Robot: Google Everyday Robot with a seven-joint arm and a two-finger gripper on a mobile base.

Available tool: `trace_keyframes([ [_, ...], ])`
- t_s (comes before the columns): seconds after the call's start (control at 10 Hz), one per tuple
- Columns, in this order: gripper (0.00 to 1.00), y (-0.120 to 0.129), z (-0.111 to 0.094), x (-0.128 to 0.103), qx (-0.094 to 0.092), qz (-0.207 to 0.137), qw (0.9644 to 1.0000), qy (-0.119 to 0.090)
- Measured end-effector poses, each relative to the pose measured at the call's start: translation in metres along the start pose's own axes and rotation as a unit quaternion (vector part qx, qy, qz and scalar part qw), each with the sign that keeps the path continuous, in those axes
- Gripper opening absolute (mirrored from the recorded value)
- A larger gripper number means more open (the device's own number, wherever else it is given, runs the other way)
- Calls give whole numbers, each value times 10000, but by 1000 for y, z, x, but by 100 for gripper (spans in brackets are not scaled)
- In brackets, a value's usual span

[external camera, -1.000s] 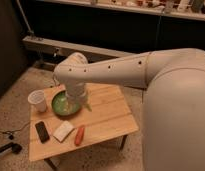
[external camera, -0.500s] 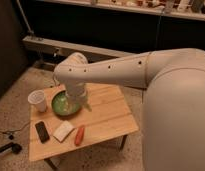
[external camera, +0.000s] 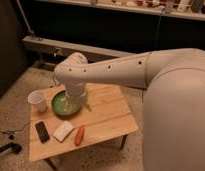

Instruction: Place the pepper in the ceramic bowl

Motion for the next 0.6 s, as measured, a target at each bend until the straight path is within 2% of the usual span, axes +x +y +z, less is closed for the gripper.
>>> trace_keyframes([
  [0.5, 65, -1, 1, 3, 19, -13, 10000, 10],
  [0.6, 65, 1, 12, 18, 11, -95, 9999, 136],
])
